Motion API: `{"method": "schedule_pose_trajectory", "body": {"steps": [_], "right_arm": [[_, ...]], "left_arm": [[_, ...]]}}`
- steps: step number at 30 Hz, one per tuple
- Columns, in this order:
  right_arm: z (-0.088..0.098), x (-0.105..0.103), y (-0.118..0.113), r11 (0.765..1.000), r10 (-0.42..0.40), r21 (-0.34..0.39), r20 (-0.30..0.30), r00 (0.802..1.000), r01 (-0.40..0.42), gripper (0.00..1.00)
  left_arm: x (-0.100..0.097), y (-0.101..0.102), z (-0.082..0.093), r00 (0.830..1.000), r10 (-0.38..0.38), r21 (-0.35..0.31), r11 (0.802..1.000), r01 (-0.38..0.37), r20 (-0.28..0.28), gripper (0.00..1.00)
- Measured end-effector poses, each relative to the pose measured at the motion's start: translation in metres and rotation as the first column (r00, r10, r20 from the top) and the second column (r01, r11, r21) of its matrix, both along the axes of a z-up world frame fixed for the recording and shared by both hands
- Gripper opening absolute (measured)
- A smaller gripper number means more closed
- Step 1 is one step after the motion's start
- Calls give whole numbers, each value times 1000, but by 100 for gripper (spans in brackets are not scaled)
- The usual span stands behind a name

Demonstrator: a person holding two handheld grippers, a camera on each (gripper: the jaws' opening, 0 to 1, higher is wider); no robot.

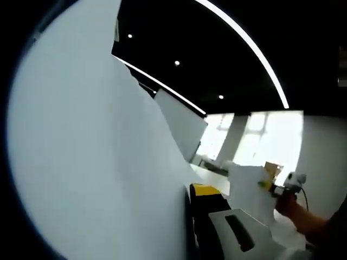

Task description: Organize the stack of printing papers by aligning and flattening the scattered papers on the table

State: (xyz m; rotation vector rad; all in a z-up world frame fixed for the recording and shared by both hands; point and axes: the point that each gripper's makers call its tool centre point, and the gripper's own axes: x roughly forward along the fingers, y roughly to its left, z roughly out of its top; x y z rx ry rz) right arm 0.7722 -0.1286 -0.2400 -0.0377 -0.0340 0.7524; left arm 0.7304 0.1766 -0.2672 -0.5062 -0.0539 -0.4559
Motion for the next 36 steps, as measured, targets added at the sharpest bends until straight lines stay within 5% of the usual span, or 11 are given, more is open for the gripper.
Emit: {"method": "schedule_pose_trajectory", "body": {"steps": [36], "right_arm": [[16, -4, -3, 1000, -24, -4, 67, 997, 24, 0]], "left_arm": [[0, 1, -1, 1000, -4, -16, 1000, 4, 3, 10]]}}
